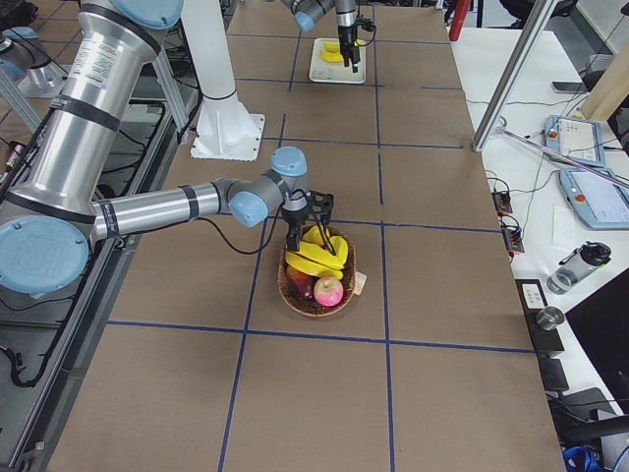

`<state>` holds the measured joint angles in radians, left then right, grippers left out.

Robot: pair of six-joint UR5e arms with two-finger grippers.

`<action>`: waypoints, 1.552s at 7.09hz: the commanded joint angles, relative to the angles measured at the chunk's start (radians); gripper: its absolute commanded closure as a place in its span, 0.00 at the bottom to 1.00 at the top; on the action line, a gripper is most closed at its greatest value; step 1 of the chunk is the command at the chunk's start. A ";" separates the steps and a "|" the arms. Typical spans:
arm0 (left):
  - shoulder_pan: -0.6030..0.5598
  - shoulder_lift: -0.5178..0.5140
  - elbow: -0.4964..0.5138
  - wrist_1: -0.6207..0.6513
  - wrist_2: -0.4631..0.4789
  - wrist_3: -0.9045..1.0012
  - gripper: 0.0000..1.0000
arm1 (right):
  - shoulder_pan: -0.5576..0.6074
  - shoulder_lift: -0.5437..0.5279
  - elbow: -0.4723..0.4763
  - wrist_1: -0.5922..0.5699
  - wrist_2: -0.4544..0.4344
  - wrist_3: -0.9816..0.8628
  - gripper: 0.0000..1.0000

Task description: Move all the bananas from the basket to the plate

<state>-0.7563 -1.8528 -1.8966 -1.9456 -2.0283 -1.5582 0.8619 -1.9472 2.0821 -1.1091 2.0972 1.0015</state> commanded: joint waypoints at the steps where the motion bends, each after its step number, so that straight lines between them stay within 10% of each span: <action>1: 0.002 -0.008 0.001 0.002 0.000 -0.002 0.00 | -0.001 0.007 -0.037 0.000 0.000 0.002 0.01; 5: 0.002 -0.013 0.001 0.005 0.002 -0.002 0.00 | -0.006 0.013 -0.054 0.000 0.011 0.005 0.05; 8: 0.003 -0.014 0.001 0.007 0.000 -0.002 0.01 | -0.004 0.031 -0.053 0.000 0.024 0.009 0.80; 11: 0.003 -0.014 0.004 0.008 0.000 -0.002 0.00 | 0.157 0.030 -0.034 -0.006 0.191 -0.007 0.98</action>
<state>-0.7532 -1.8659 -1.8940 -1.9377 -2.0279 -1.5600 0.9304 -1.9150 2.0404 -1.1120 2.2065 1.0018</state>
